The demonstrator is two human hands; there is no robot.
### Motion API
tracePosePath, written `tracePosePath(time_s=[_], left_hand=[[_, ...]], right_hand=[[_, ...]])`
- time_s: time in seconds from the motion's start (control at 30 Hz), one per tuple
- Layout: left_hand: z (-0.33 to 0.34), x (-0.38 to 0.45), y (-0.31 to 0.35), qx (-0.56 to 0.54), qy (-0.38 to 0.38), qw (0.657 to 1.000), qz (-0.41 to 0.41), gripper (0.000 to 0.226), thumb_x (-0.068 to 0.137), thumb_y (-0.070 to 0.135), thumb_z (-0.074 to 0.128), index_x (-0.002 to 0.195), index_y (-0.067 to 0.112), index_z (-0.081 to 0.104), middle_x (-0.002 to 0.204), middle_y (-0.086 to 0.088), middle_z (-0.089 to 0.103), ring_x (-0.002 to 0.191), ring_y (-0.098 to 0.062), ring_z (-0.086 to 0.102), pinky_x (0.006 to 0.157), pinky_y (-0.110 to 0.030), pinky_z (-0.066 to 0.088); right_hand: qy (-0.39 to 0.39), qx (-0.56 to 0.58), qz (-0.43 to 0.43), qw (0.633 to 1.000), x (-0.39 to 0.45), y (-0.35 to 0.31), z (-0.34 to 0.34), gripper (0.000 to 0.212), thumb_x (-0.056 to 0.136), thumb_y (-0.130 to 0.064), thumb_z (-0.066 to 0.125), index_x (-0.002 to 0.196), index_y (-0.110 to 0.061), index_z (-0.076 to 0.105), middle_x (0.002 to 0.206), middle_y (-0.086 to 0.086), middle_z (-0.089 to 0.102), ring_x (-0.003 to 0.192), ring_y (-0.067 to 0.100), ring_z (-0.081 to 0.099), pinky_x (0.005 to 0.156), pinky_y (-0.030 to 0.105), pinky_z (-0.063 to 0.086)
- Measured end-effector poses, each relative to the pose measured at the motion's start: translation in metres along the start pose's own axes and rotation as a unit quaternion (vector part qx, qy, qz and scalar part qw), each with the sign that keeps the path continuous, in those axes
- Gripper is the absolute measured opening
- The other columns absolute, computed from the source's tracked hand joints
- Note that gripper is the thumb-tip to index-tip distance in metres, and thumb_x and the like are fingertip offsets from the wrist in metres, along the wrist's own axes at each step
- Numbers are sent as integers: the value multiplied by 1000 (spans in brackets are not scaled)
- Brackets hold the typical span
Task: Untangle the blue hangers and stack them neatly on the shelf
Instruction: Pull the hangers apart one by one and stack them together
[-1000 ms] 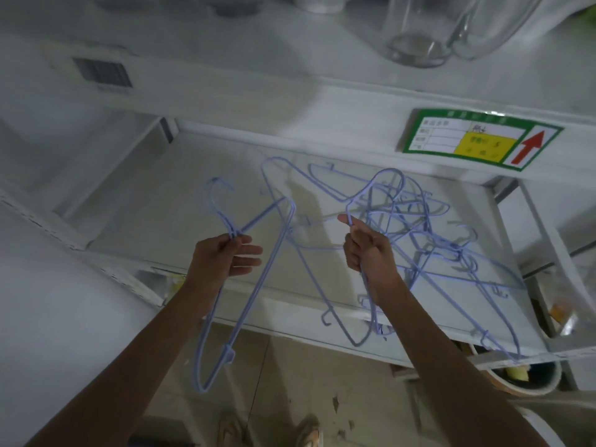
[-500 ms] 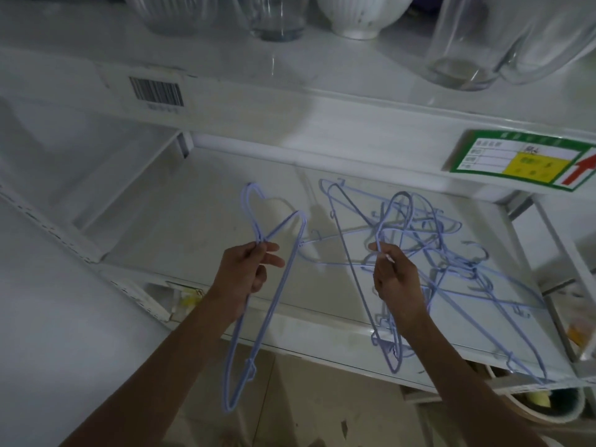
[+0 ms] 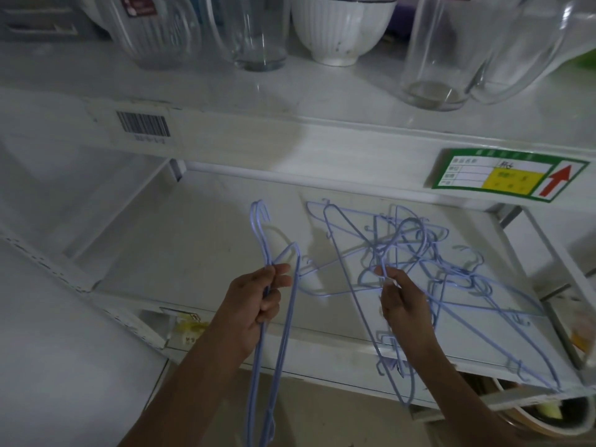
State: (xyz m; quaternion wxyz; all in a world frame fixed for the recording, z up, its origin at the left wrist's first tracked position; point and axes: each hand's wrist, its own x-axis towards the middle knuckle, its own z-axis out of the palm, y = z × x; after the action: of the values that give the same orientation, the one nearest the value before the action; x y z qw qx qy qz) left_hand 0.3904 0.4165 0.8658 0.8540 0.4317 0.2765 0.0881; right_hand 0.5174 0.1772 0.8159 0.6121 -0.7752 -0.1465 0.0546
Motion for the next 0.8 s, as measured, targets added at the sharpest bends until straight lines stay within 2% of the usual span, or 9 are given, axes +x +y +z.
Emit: tracePosePath(time_s=[0.17,0.33,0.47,0.57,0.67,0.8], left_hand=[[6,-4,3,-30,-34,999,-30,31,106,12,38,113,-4,64,72,-3,70,32,-1,32,29,-14,23],[7,-4,7,-169,-34,979,-106,34,107,15,34,111,-4,61,64,-3,63,27,-2,32,25,-13,21],[11,-6,4,-191,-61,973,-118,35,106,17,34,113,-5,61,65,-3,63,27,-3,34,25,-12,22],[18,-6,-4,-165,-66,977,-115,33,106,16,36,110,-4,62,67,-3,61,28,-3,33,24,-13,22],[21,-4,-13,-102,-84,987,-94,32,106,14,36,111,-4,63,70,-3,60,30,-1,33,25,-14,24],[9,-8,-20,109,-24,994,7,31,106,12,40,108,-1,68,71,-6,66,33,-4,32,35,-13,20]], right_hand=[[-4,-53,-6,999,-7,3,-8,27,110,-19,42,123,-20,65,62,5,43,55,20,41,55,35,37],[15,-60,-9,998,-15,9,-13,28,110,-16,40,119,-25,65,61,6,41,53,19,37,46,24,33],[24,-72,5,997,-23,12,-11,28,109,-13,40,117,-24,66,59,0,39,50,14,34,48,27,33],[19,-86,11,996,-29,10,-9,29,109,-11,41,120,-22,66,60,0,41,51,11,37,55,27,36],[14,-96,9,995,-34,7,-10,32,109,-8,39,125,-18,65,58,-2,39,47,6,40,50,16,33],[15,-100,16,995,-39,5,-14,34,109,-7,38,127,-19,65,57,-6,37,45,7,33,47,20,30]])
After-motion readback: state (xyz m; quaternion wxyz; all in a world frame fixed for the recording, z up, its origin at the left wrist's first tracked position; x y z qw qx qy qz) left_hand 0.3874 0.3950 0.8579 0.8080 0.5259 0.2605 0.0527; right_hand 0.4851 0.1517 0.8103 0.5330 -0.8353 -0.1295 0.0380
